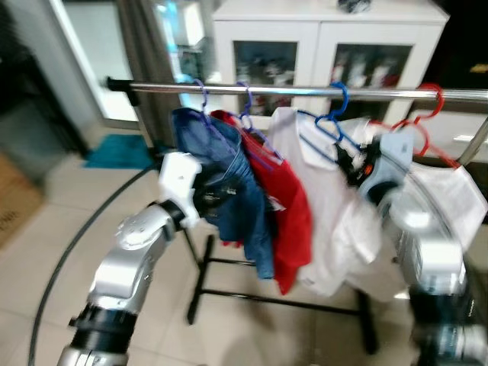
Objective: Hang hanger
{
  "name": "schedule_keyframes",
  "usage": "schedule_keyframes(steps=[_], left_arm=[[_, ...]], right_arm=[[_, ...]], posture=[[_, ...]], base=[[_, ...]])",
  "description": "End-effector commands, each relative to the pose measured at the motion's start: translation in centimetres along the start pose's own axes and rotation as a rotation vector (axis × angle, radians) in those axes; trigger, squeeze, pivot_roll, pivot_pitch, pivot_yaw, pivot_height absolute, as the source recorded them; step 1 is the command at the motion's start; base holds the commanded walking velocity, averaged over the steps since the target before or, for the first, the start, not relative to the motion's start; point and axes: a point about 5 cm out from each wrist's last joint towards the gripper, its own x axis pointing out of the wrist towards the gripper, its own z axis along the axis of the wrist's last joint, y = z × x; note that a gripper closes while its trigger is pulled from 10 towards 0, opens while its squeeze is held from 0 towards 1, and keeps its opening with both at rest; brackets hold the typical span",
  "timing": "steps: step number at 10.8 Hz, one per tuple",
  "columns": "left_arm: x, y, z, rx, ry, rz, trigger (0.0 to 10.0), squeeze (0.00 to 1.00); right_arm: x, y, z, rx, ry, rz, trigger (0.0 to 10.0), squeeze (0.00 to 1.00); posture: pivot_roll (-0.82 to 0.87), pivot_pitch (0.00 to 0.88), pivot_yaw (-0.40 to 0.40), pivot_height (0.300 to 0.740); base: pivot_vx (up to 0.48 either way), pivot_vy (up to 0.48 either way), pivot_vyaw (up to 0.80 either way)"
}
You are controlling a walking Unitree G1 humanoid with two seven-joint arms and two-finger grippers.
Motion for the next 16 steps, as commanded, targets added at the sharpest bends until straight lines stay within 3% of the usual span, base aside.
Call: schedule_keyframes(steps=[1, 2, 5, 6, 7, 8, 10, 11, 14, 16], left_arm=[[0.1, 0.3, -0.1, 0.000, 0.028, -0.013, 10.0, 0.00], [0.1, 0.3, 0.1, 0.014, 0.033, -0.033, 10.0, 0.00], [-0.2, 0.4, 0.4, 0.020, 0.047, -0.087, 10.0, 0.00], [-0.3, 0.4, 0.4, 0.019, 0.050, -0.092, 10.0, 0.00], [-0.5, 0.3, 0.3, 0.017, 0.054, -0.097, 10.0, 0.00], [-0.6, 0.3, 0.3, 0.014, 0.056, -0.101, 10.0, 0.00], [-0.7, 0.2, 0.2, 0.011, 0.062, -0.108, 10.0, 0.00], [-0.8, 0.1, 0.1, 0.010, 0.063, -0.111, 10.0, 0.00], [-0.4, 0.0, 0.2, 0.013, 0.062, -0.128, 10.0, 0.00], [-0.1, -0.1, 0.2, 0.012, 0.063, -0.141, 10.0, 0.00]], right_arm=[[0.8, 0.1, 0.5, -0.028, -0.009, 0.008, 10.0, 1.00], [1.9, -0.7, 1.0, -0.034, -0.018, -0.010, 10.0, 1.00], [4.5, -1.0, 2.3, -0.088, -0.043, 0.028, 10.0, 1.00], [5.6, -1.1, 2.8, -0.102, -0.028, 0.025, 10.0, 0.32], [6.2, -0.9, 2.8, -0.113, -0.006, 0.054, 10.0, 0.00], [6.5, -0.7, 2.6, -0.114, 0.010, 0.084, 10.0, 0.00], [6.7, -0.6, 1.3, -0.184, 0.148, 0.110, 10.0, 0.00], [6.8, -0.4, 1.1, -0.155, 0.189, 0.141, 10.0, 0.00], [6.9, -0.3, 2.5, -0.056, 0.177, 0.231, 10.0, 0.00], [6.9, -0.8, 2.5, -0.059, 0.214, 0.178, 10.0, 0.00]], posture=[[-0.12, 0.000, 0.090, 0.740], [-0.10, 0.000, 0.084, 0.740], [-0.10, 0.000, 0.087, 0.740], [-0.10, 0.000, 0.083, 0.740], [-0.09, 0.000, 0.079, 0.740], [-0.09, 0.000, 0.079, 0.740], [-0.09, 0.000, 0.075, 0.740], [-0.10, 0.000, 0.076, 0.740], [-0.12, 0.000, 0.091, 0.740], [-0.12, 0.000, 0.101, 0.740]], base=[[0.000, 0.000, 0.00], [0.000, 0.000, 0.00], [0.000, 0.000, 0.00], [0.000, 0.000, 0.00], [0.000, 0.000, 0.00], [0.000, 0.000, 0.00], [0.000, 0.000, 0.00], [0.000, 0.000, 0.00], [0.000, 0.000, 0.00], [0.000, 0.000, 0.00]])
